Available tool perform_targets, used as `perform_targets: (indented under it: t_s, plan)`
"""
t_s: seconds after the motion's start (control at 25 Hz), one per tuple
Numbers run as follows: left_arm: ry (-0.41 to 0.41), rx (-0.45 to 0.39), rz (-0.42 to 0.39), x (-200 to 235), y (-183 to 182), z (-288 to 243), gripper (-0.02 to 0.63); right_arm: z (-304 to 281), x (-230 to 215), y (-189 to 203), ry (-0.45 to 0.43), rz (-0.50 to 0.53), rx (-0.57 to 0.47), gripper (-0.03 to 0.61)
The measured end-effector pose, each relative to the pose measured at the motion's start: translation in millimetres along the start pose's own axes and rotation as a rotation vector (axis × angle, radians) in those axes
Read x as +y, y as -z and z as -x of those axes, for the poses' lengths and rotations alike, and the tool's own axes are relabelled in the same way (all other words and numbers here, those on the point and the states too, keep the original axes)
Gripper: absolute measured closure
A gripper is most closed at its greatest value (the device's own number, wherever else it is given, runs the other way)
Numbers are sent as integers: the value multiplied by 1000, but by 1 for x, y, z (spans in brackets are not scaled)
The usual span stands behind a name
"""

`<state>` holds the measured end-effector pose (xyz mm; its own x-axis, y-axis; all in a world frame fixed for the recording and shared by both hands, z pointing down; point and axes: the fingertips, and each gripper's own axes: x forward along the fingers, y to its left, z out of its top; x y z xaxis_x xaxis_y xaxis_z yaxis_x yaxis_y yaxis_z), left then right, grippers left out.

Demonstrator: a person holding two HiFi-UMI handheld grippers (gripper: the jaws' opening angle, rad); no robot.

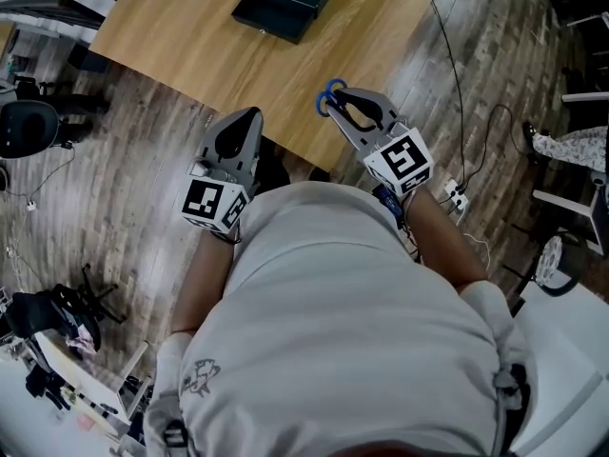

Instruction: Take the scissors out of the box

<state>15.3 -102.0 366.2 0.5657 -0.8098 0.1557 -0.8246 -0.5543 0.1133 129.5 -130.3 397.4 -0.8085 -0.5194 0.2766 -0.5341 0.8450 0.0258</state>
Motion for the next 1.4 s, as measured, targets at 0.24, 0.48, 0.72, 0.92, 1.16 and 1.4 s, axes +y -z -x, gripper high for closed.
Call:
perform_targets:
  t_s: [0.24, 0.48, 0.72, 0.92, 1.16, 1.4]
  plan:
    - [-21, 28, -9, 2, 0, 23, 609, 2, 23, -3, -35, -15, -21, 486]
    - [-12, 10, -23, -1, -9, 43, 609, 5, 50, -1, -34, -24, -12, 486]
    - [16, 20, -33, -8, 2, 82, 609, 15, 85, 1, -3, -27, -12, 486]
    - [38, 17, -34, -16, 9, 126, 609, 30, 119, -1, 39, -24, -13, 485]
    - [68, -4, -54, -25, 10, 182, 609, 47, 171, -5, 81, -5, -9, 485]
    - [94, -17, -58, -32, 18, 227, 609, 61, 217, 0, 116, 0, -10, 485]
